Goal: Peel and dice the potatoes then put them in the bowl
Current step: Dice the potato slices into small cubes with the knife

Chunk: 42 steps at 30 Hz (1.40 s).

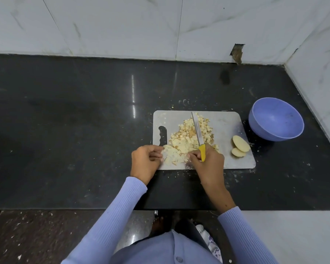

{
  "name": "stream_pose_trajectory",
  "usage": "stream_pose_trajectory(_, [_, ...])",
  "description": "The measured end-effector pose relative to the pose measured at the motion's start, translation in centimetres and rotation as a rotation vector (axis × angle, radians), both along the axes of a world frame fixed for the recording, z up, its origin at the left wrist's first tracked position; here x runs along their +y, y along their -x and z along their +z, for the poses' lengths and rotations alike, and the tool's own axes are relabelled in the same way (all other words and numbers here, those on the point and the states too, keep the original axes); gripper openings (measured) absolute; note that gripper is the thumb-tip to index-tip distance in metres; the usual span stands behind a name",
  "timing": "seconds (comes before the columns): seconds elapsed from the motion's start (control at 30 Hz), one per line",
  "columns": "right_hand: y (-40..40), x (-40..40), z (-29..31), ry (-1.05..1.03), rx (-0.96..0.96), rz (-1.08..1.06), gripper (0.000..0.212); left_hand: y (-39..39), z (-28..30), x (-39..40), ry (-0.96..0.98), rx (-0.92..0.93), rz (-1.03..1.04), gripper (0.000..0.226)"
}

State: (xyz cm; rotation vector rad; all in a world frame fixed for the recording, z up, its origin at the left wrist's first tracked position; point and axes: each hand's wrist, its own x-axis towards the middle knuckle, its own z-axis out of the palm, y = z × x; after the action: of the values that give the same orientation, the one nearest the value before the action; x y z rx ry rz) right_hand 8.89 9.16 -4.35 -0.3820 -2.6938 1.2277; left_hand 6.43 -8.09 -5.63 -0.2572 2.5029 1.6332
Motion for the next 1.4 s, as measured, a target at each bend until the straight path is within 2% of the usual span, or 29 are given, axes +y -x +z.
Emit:
stream_pose_trajectory(0.07, [-0.3,0.1,-0.2,0.051,-0.025,0.024,0.027,0.0,0.0,-0.5,0.03,0.038,0.021,0.042])
stream_pose_trajectory(0.2, [-0.6,-0.7,-0.9,0.065,-0.068,0.089,0.031,0.8,0.3,-0.5,0.106,0.031,-0.083,0.06])
stream_pose_trajectory(0.4, [-0.1,-1.0,-1.3,0.045,-0.088,0.097,0.026,1.9,1.2,0.6,0.266,0.013,-0.224,0.044])
stream_pose_trajectory(0.57, [-0.2,-0.7,-1.4,0.045,-0.11,0.075,0.028,2.8,1.4,1.4,0.334,-0.042,-0.332,0.043])
stream_pose_trajectory(0.77, [0.0,-1.0,-1.5,-0.035,-0.108,0.081,0.03,3.2,1.0,1.6,0.323,-0.061,-0.331,0.059])
stream_pose_trajectory(1.03, [0.4,-0.5,-1.6,-0.206,0.004,0.065,0.025,4.0,0.9,3.8,0.154,-0.078,-0.284,0.047])
stream_pose_trajectory(1.23, [1.5,1.6,-0.7,-0.126,0.083,-0.012,0.025,4.4,0.9,3.3,-0.007,-0.018,-0.208,0.031])
stream_pose_trajectory(1.4, [2.5,3.4,0.3,-0.028,0.104,-0.068,0.029,4.8,1.6,3.4,0.062,0.17,-0.241,0.018])
